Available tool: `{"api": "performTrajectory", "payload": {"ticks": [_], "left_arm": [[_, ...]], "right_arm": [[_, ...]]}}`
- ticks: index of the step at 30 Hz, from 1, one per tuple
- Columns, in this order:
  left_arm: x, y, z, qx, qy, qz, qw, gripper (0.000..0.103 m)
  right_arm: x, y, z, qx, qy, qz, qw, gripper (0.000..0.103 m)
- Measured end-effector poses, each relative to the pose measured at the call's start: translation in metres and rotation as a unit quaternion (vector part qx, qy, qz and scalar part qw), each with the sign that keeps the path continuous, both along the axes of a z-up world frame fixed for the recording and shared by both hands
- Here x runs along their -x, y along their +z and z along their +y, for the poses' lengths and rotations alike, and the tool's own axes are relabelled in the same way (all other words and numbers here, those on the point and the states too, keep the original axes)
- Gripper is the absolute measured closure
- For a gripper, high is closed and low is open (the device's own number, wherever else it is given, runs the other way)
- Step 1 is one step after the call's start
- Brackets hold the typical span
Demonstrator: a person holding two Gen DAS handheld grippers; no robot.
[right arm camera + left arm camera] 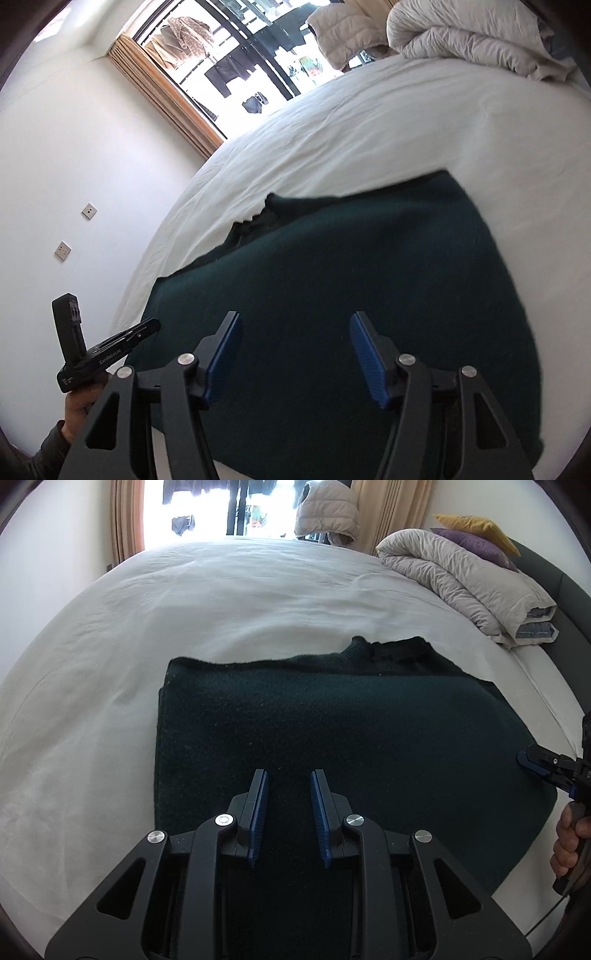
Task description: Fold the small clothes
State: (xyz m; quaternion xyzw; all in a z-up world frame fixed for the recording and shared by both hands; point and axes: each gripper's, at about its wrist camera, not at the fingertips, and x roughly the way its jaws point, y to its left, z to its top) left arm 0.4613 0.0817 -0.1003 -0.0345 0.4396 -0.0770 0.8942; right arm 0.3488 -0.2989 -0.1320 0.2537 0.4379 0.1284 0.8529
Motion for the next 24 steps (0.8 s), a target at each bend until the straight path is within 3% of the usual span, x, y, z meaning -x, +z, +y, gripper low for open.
{"api": "performTrajectory", "payload": {"ticks": [3, 4, 5, 9, 10, 11, 13, 15, 18, 21, 24], "left_arm": [[0.007, -0.008, 0.012, 0.02, -0.007, -0.005, 0.9998, 0.08], [0.008, -0.009, 0.015, 0.025, -0.007, -0.005, 0.9997, 0.08], [0.009, -0.01, 0.017, 0.024, -0.008, -0.005, 0.9997, 0.08], [0.016, -0.013, 0.019, 0.014, -0.01, -0.009, 0.9998, 0.08], [0.02, -0.012, 0.021, 0.017, -0.008, -0.008, 0.9998, 0.08], [0.024, -0.013, 0.021, 0.02, -0.005, -0.007, 0.9998, 0.08], [0.033, -0.014, 0.022, 0.021, -0.003, -0.005, 0.9998, 0.08], [0.046, -0.015, 0.026, 0.023, -0.002, -0.006, 0.9997, 0.08], [0.057, -0.017, 0.029, 0.029, 0.001, -0.009, 0.9995, 0.08], [0.061, -0.017, 0.033, 0.038, 0.001, -0.01, 0.9992, 0.08], [0.063, -0.02, 0.05, 0.092, 0.002, -0.011, 0.9957, 0.08]], "right_arm": [[0.008, -0.017, -0.031, -0.026, -0.029, -0.002, 0.999, 0.078], [0.011, -0.019, -0.042, -0.035, -0.042, 0.0, 0.999, 0.087], [0.013, -0.021, -0.053, -0.048, -0.05, -0.002, 0.998, 0.087], [0.029, -0.016, -0.092, -0.028, -0.119, -0.011, 0.992, 0.088], [0.036, -0.015, -0.101, -0.005, -0.153, -0.001, 0.988, 0.075], [0.043, -0.015, -0.111, 0.004, -0.182, 0.007, 0.983, 0.069], [0.055, -0.008, -0.12, -0.02, -0.205, -0.001, 0.979, 0.069], [0.063, 0.008, -0.107, -0.039, -0.182, -0.033, 0.982, 0.069], [0.059, 0.024, -0.051, -0.076, -0.085, -0.057, 0.992, 0.069], [0.051, 0.018, 0.017, -0.083, 0.013, -0.037, 0.996, 0.067], [0.043, -0.007, 0.057, -0.046, 0.059, 0.003, 0.997, 0.059]]}}
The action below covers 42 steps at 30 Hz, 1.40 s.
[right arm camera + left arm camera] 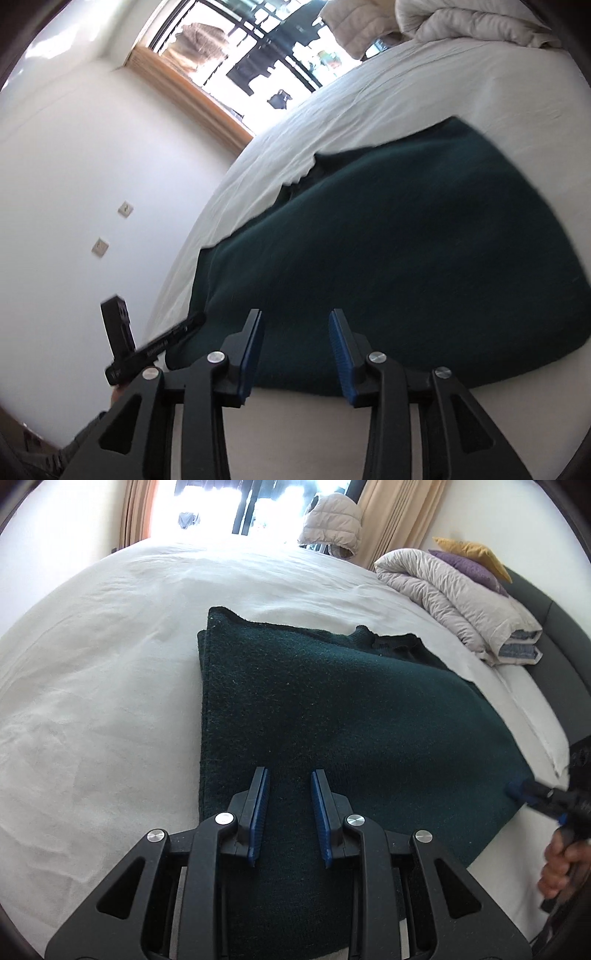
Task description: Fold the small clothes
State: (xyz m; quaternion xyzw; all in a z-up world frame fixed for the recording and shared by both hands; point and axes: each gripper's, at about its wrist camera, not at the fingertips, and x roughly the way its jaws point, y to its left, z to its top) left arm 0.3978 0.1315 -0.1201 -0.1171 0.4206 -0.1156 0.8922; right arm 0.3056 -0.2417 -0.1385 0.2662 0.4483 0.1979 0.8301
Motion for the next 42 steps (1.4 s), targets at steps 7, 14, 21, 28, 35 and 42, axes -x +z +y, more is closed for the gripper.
{"api": "performTrajectory", "payload": {"ticks": [7, 14, 21, 28, 35, 42], "left_arm": [[0.001, -0.001, 0.013, 0.029, 0.005, -0.011, 0.9995, 0.08], [0.038, 0.021, 0.057, 0.067, 0.099, -0.041, 0.992, 0.08], [0.074, 0.034, 0.037, 0.093, 0.082, -0.048, 0.9911, 0.08], [0.121, 0.029, 0.031, 0.118, 0.116, -0.035, 0.9856, 0.08], [0.139, 0.011, 0.034, 0.196, 0.116, 0.018, 0.9737, 0.08], [0.136, -0.006, 0.029, 0.287, 0.143, 0.037, 0.9464, 0.048]], "right_arm": [[0.027, -0.023, -0.073, -0.017, -0.118, 0.017, 0.993, 0.093], [0.059, -0.002, -0.107, 0.038, -0.219, 0.005, 0.975, 0.082], [0.012, 0.034, -0.017, -0.002, -0.075, -0.051, 0.996, 0.06], [-0.064, 0.008, 0.094, -0.014, 0.065, -0.015, 0.998, 0.053], [-0.055, -0.026, 0.056, -0.046, -0.008, 0.0, 0.999, 0.066], [-0.018, -0.001, -0.028, -0.056, -0.149, -0.023, 0.987, 0.054]]}}
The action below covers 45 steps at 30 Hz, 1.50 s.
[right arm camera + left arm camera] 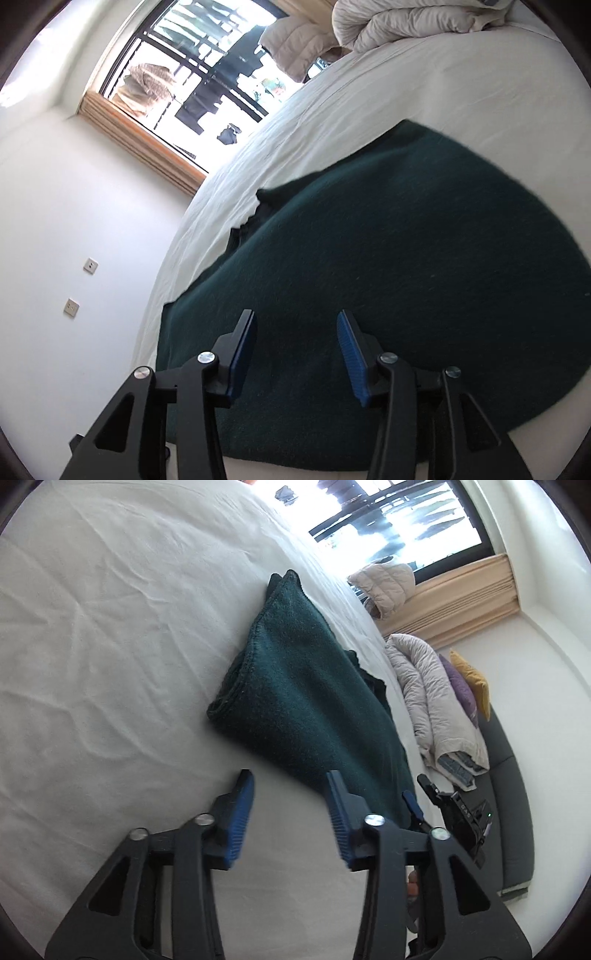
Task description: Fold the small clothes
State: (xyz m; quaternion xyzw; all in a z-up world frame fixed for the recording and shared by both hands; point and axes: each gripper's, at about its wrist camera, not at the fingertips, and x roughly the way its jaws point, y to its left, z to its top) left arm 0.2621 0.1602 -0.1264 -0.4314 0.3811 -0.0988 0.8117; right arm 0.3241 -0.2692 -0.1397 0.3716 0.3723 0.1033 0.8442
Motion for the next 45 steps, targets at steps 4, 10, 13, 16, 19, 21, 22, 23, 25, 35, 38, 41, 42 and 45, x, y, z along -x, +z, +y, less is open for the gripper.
{"api": "performTrajectory", "payload": {"ticks": [4, 10, 13, 16, 19, 21, 22, 23, 25, 35, 38, 41, 42, 45], "left_arm": [[-0.017, 0.005, -0.011, 0.004, 0.026, -0.006, 0.9996, 0.016], [-0.055, 0.013, -0.029, -0.021, 0.025, -0.001, 0.9995, 0.007], [-0.071, 0.012, -0.028, -0.02, 0.024, -0.001, 0.9995, 0.015], [-0.082, 0.009, -0.025, -0.021, 0.02, 0.004, 0.9996, 0.046], [-0.093, -0.006, -0.014, 0.013, 0.022, 0.025, 0.9993, 0.075], [-0.101, -0.012, -0.011, 0.025, 0.021, 0.023, 0.9992, 0.079], [-0.104, -0.013, -0.012, 0.027, 0.018, 0.021, 0.9992, 0.079], [-0.107, -0.014, -0.013, 0.029, 0.015, 0.02, 0.9993, 0.079], [-0.112, -0.015, -0.015, 0.033, 0.011, 0.017, 0.9993, 0.085], [-0.117, 0.04, -0.044, -0.084, -0.017, -0.063, 0.9943, 0.096], [-0.124, 0.068, -0.067, -0.134, -0.036, -0.093, 0.986, 0.096], [-0.134, 0.098, -0.105, -0.191, -0.067, -0.13, 0.9706, 0.096], [-0.139, 0.108, -0.122, -0.211, -0.082, -0.145, 0.9631, 0.096], [-0.146, 0.132, -0.18, -0.268, -0.13, -0.191, 0.9353, 0.096]], "right_arm": [[-0.006, 0.017, 0.016, -0.025, 0.047, -0.028, 0.998, 0.053], [-0.032, 0.014, 0.059, -0.042, 0.118, -0.022, 0.992, 0.058], [-0.046, 0.006, 0.071, -0.026, 0.131, 0.002, 0.991, 0.068], [-0.054, -0.004, 0.071, -0.022, 0.131, 0.02, 0.991, 0.069], [-0.058, -0.011, 0.068, -0.016, 0.123, 0.034, 0.992, 0.069], [-0.058, -0.011, 0.068, -0.01, 0.124, 0.033, 0.992, 0.069], [-0.059, -0.011, 0.068, -0.004, 0.125, 0.032, 0.992, 0.069], [-0.06, -0.011, 0.069, -0.003, 0.126, 0.032, 0.992, 0.069], [-0.064, -0.011, 0.069, -0.002, 0.126, 0.036, 0.991, 0.074], [-0.082, -0.037, 0.076, 0.039, 0.133, 0.104, 0.985, 0.103], [-0.08, -0.041, 0.073, 0.038, 0.134, 0.093, 0.986, 0.103], [-0.08, -0.047, 0.061, 0.01, 0.145, 0.091, 0.985, 0.103], [-0.081, -0.047, 0.054, -0.011, 0.151, 0.094, 0.984, 0.103], [-0.078, -0.036, 0.016, -0.062, 0.147, 0.078, 0.984, 0.082]]}}
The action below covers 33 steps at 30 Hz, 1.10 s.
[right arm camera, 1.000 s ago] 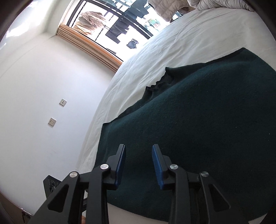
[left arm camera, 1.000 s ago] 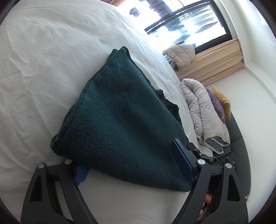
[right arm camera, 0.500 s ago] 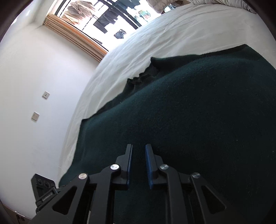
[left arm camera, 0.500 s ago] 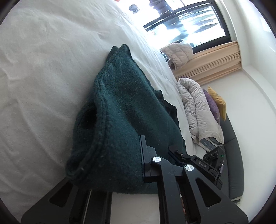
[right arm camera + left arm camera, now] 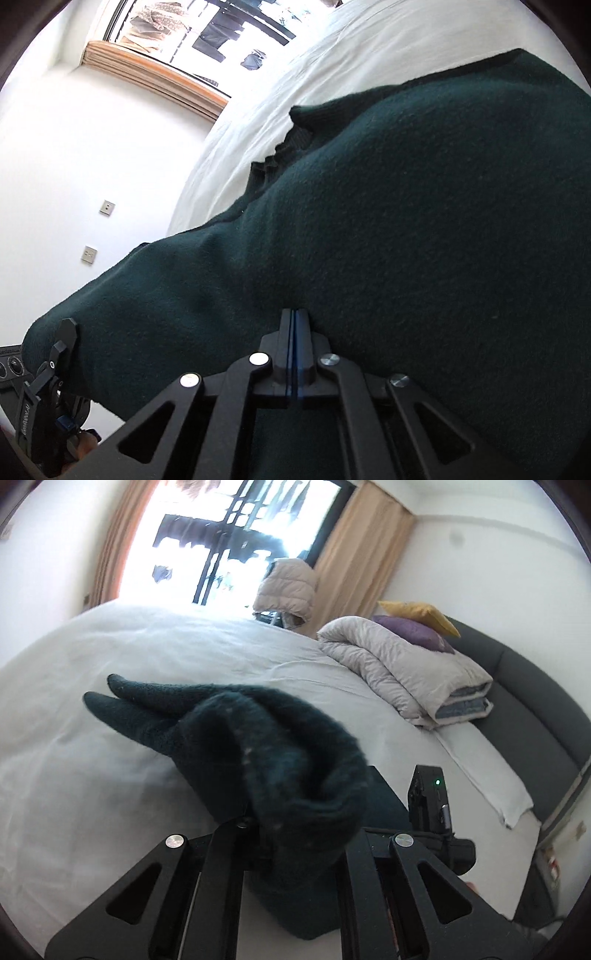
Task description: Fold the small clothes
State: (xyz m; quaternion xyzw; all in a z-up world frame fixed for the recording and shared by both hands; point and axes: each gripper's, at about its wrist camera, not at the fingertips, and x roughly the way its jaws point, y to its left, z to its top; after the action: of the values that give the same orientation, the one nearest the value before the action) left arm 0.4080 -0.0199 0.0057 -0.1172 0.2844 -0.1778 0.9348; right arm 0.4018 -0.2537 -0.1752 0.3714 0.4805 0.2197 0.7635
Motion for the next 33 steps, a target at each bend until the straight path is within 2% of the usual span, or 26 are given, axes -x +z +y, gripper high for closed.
{"api": "performTrajectory", "payload": {"ticks": [1, 3, 6, 7, 11, 14, 16, 19, 22, 24, 28, 32, 33], "left_arm": [[-0.002, 0.001, -0.021, -0.021, -0.018, -0.008, 0.9996, 0.096], [-0.004, -0.007, -0.063, -0.061, -0.052, -0.018, 0.9966, 0.096], [-0.005, -0.04, -0.11, -0.117, -0.087, -0.008, 0.9892, 0.096], [-0.005, -0.053, -0.12, -0.131, -0.096, 0.001, 0.9867, 0.096], [0.001, -0.091, -0.148, -0.181, -0.12, 0.014, 0.9761, 0.096], [0.002, -0.092, -0.156, -0.206, -0.124, 0.007, 0.9706, 0.096], [0.004, -0.095, -0.166, -0.243, -0.133, -0.005, 0.9609, 0.096], [0.01, -0.104, -0.181, -0.301, -0.15, -0.018, 0.9414, 0.096], [0.019, -0.11, -0.187, -0.34, -0.16, -0.036, 0.9259, 0.096], [0.026, -0.116, -0.191, -0.369, -0.168, -0.053, 0.9125, 0.096], [0.032, -0.131, -0.209, -0.43, -0.186, -0.079, 0.8797, 0.096], [0.039, -0.145, -0.222, -0.479, -0.196, -0.101, 0.8498, 0.096], [0.04, -0.149, -0.224, -0.49, -0.198, -0.107, 0.8424, 0.096]], "right_arm": [[0.003, 0.007, -0.017, -0.018, -0.009, -0.017, 1.0, 0.059], [0.006, 0.013, -0.05, -0.059, -0.028, -0.036, 0.997, 0.038], [0.006, 0.003, -0.094, -0.16, -0.042, -0.031, 0.986, 0.028], [0.007, -0.001, -0.104, -0.178, -0.045, -0.028, 0.983, 0.024], [-0.001, -0.012, -0.106, -0.198, -0.013, -0.02, 0.98, 0.021], [-0.006, -0.01, -0.096, -0.219, 0.005, -0.032, 0.975, 0.012], [-0.009, -0.008, -0.089, -0.222, 0.008, -0.035, 0.974, 0.006], [-0.012, -0.003, -0.078, -0.201, 0.013, -0.026, 0.979, 0.005], [-0.014, 0.011, -0.069, -0.179, 0.035, -0.035, 0.983, 0.005], [-0.018, 0.025, -0.062, -0.148, 0.056, -0.04, 0.987, 0.005], [-0.037, 0.048, -0.037, -0.032, 0.118, -0.02, 0.992, 0.005], [-0.05, 0.063, -0.011, 0.074, 0.16, -0.016, 0.984, 0.007], [-0.052, 0.064, -0.005, 0.102, 0.166, -0.014, 0.981, 0.012]]}}
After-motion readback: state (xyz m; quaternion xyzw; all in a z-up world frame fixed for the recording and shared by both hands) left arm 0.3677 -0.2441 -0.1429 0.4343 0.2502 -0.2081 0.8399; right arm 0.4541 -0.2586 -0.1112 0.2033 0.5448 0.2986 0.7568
